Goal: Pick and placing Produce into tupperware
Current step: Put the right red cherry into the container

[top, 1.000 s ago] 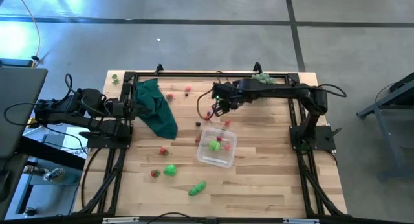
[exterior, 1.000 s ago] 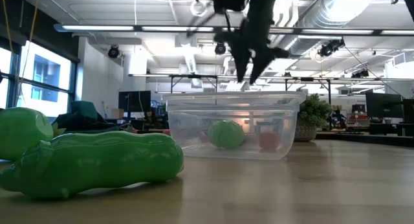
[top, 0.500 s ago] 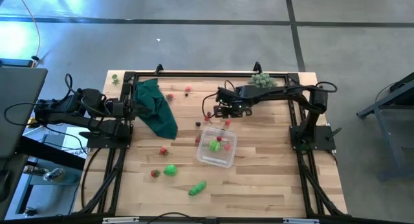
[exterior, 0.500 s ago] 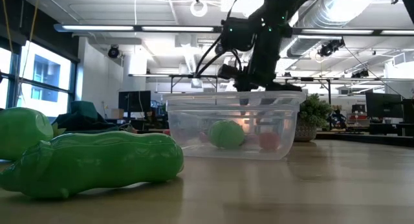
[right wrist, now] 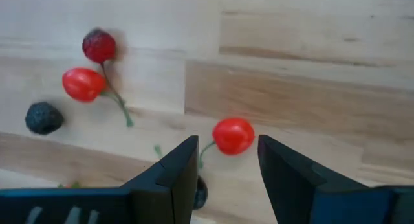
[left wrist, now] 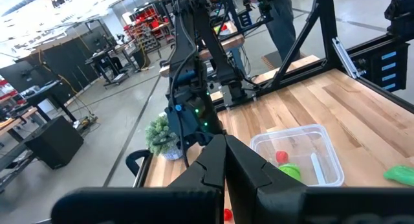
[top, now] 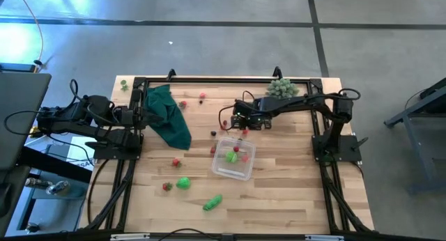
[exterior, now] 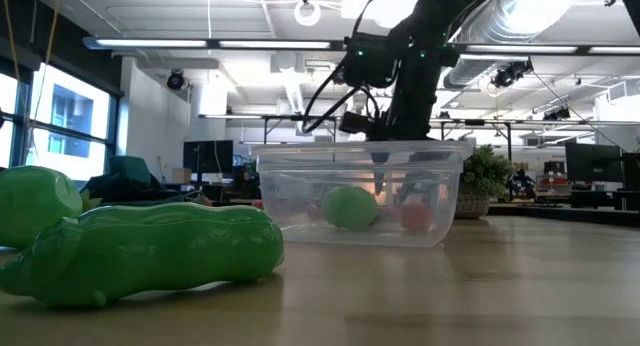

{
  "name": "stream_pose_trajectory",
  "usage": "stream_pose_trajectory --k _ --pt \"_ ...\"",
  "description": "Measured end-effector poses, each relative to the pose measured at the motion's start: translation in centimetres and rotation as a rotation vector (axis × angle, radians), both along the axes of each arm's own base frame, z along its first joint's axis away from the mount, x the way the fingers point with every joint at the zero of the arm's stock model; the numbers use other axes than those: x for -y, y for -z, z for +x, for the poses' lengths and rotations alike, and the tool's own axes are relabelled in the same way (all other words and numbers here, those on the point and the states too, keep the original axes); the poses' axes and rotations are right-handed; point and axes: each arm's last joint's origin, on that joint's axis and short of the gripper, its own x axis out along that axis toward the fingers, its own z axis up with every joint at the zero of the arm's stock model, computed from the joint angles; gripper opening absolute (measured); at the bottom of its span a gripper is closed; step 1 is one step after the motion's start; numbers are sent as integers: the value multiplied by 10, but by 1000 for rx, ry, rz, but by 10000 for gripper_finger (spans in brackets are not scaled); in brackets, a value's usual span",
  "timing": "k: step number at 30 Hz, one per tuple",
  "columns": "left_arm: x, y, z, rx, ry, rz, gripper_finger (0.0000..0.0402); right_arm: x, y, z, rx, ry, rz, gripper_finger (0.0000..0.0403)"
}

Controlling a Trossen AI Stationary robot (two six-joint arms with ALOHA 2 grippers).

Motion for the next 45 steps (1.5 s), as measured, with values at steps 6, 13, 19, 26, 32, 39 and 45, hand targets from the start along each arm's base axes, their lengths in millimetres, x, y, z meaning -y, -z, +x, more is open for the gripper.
stream_pose_trajectory --k 6,13,19,26,32,39,45 --pt "0 0 0 0 0 0 1 -3 5 2 -19 4 -19 152" --pt "0 0 0 0 0 0 1 -3 14 8 -10 -8 -20 152" --pt "0 0 0 1 0 0 1 -3 17 8 -20 -9 -17 152" --pt "0 0 0 0 0 0 1 -4 24 10 -26 -33 -3 152" --pt "0 0 0 0 0 0 1 -8 25 12 -22 -47 12 152" --pt "0 0 0 0 0 0 1 -8 24 13 -16 -124 -21 152" --pt "0 0 0 0 0 0 1 -6 19 12 -3 -231 -42 152"
